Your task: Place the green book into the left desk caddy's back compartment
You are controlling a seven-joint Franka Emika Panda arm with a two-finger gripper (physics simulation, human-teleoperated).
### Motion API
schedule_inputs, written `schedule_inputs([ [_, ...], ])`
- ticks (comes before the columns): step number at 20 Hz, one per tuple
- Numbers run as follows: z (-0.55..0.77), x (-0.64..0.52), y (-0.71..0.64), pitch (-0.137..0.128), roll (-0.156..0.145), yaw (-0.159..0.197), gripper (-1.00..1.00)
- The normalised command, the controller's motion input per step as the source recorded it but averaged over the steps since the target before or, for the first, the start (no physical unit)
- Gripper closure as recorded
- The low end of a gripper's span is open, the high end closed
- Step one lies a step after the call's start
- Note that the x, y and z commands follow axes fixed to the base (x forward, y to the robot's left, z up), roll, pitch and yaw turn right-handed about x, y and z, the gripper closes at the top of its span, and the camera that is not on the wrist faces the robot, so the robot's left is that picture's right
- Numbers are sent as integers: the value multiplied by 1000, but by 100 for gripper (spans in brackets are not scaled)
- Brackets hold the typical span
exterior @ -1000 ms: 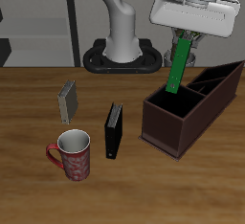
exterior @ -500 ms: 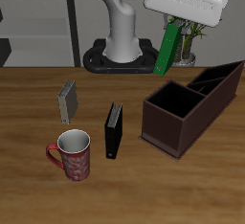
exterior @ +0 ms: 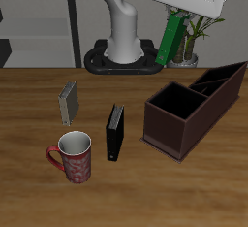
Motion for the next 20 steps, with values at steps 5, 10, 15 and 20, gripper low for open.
schedule_inputs([
  [5,152,-298,217,-20,20,-48,100],
  [10,101,-243,297,0,3,-55,100],
  [15,17,-84,163,5,-14,-28,100],
  [20,-67,-86,241,31,-12,-42,100],
])
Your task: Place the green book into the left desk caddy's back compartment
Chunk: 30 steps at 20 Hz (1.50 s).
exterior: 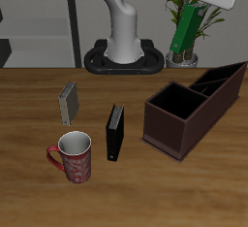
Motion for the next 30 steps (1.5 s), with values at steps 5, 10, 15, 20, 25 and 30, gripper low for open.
schedule_inputs([
  [5,-43,-119,357,35,31,-106,100],
  [10,-95,-15,316,22,26,-23,100],
  [15,-181,76,239,24,29,8,100],
  [20,-78,118,248,5,38,28,100],
  [25,89,62,73,-52,-1,3,100],
  [30,-55,203,54,0,7,-21,100],
])
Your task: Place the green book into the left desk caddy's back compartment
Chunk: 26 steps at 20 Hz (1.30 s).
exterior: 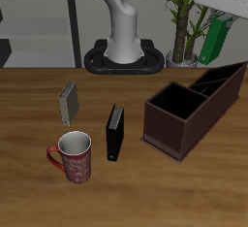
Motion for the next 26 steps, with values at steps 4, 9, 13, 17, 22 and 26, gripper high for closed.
schedule_inputs([
  [4,-88,139,36,12,2,-20,100],
  [9,-162,111,72,19,20,-7,100],
  [13,-231,149,153,37,23,-3,100],
  [17,-175,114,85,15,20,3,100],
  [22,-186,100,-22,28,-1,-1,100],
  [26,-133,32,38,7,10,5,100],
])
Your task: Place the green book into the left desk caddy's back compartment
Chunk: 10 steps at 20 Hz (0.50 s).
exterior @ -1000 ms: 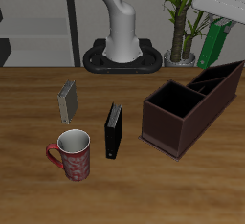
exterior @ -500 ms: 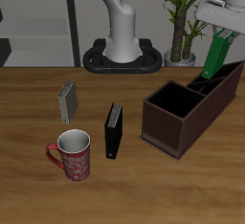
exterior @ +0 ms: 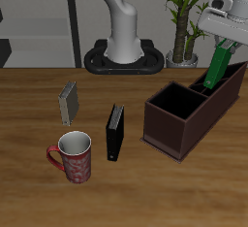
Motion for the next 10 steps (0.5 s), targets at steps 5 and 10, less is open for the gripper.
schedule_inputs([
  [5,-227,109,14,30,7,3,100],
  [10,-208,62,1,25,-3,-3,100],
])
